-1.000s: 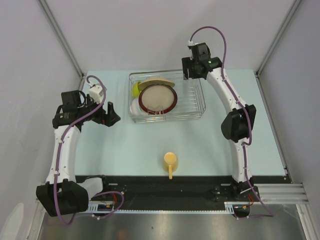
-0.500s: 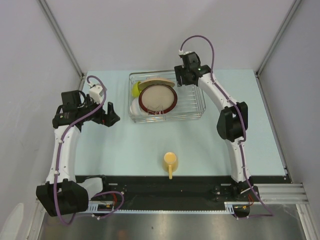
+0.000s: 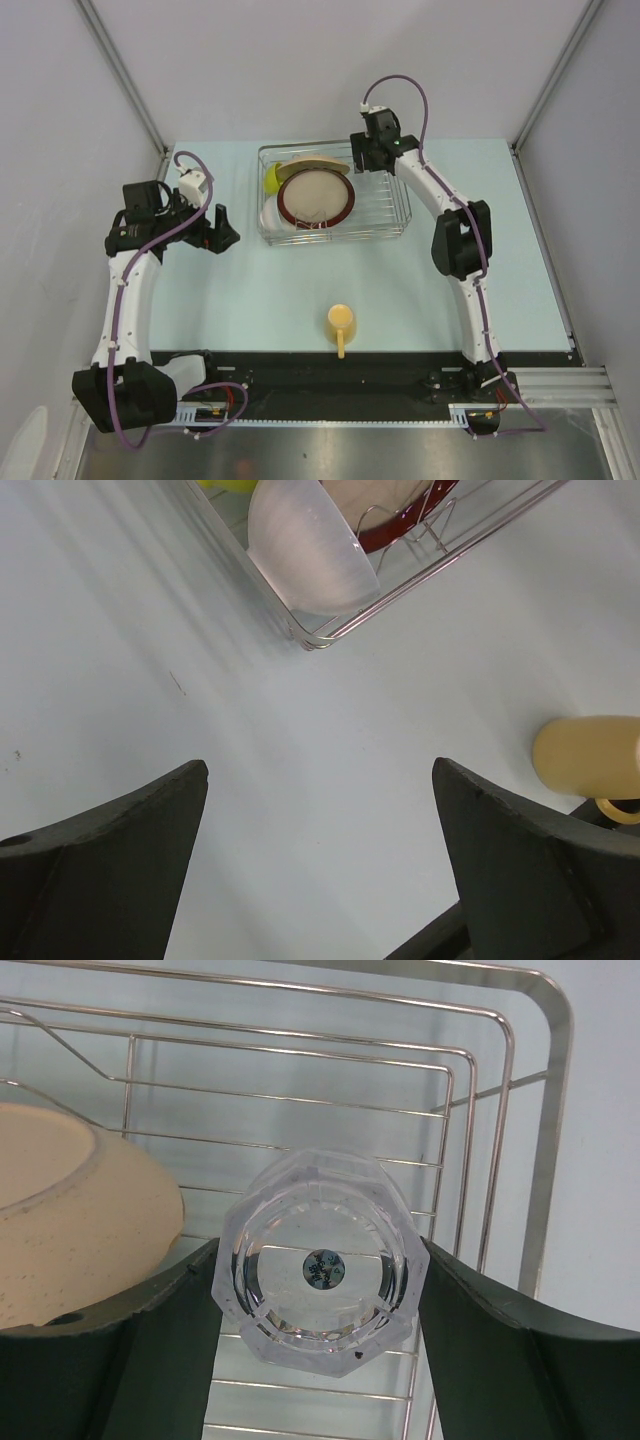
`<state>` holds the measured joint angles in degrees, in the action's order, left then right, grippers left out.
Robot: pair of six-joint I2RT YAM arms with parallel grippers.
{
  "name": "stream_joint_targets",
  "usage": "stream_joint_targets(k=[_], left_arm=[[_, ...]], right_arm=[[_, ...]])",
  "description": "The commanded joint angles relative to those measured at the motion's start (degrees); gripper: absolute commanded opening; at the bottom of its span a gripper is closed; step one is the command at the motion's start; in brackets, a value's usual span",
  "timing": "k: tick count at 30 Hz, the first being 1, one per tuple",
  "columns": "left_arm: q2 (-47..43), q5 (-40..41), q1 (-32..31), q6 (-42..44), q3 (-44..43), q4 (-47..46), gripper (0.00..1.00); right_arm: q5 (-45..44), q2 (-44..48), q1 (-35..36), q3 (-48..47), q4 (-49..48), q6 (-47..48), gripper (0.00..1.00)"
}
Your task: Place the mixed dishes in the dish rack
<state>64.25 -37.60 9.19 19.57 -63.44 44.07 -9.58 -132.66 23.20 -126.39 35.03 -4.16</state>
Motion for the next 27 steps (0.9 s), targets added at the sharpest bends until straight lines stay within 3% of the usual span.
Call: stream_joint_targets(k=[1, 7, 10, 14, 16, 18, 22, 24, 25, 27], left_arm=[[-0.5, 0.2, 0.6, 1.3, -0.6, -0.4, 0.99], [-1.0, 0.4, 0.6, 1.4, -0.3, -0.4, 0.99], [-1.1, 0.5, 0.6, 1.3, -0.1, -0.5, 0.99], [-1.1, 0.4, 0.6, 1.3, 0.2, -0.7, 0.99], [-1.2, 0.4, 0.6, 1.3, 0.4, -0.6, 0.99], [-1.3, 0.3, 0.5, 1.3, 0.6, -0.6, 0.99], [-1.5, 0.1, 0.6, 1.1, 0.6, -0.7, 0.99], [-1.8, 0.1, 0.6, 1.0, 0.5, -0.6, 0.99], [-1.9, -0.1, 0.6, 1.0, 0.5, -0.6, 0.99], [-2.3, 0.0, 0.6, 1.0, 0.6, -0.6, 0.99]], right_arm=[[0.9, -2.3, -0.7, -0.7, -2.9, -1.8, 0.00], [1.4, -3.1, -1.3, -0.2, -2.5, -2.4, 0.00], [1.7, -3.4, -1.7, -0.1, -2.3, -3.0, 0.08], [1.5, -3.2, -1.7, 0.2, -2.2, -3.4, 0.36], [1.0, -2.5, -1.6, 0.4, -2.2, -3.2, 0.40], [0.6, -0.9, -1.6, 1.3, -3.0, -3.0, 0.55], [0.5, 1.7, -1.4, 2.2, -3.8, -2.3, 0.69], [0.4, 2.4, -1.4, 1.7, -3.6, -2.1, 0.80], [0.4, 2.9, -1.4, 1.5, -3.5, -1.7, 0.99], [0.5, 3.0, -1.5, 0.3, -2.4, -1.6, 1.00]])
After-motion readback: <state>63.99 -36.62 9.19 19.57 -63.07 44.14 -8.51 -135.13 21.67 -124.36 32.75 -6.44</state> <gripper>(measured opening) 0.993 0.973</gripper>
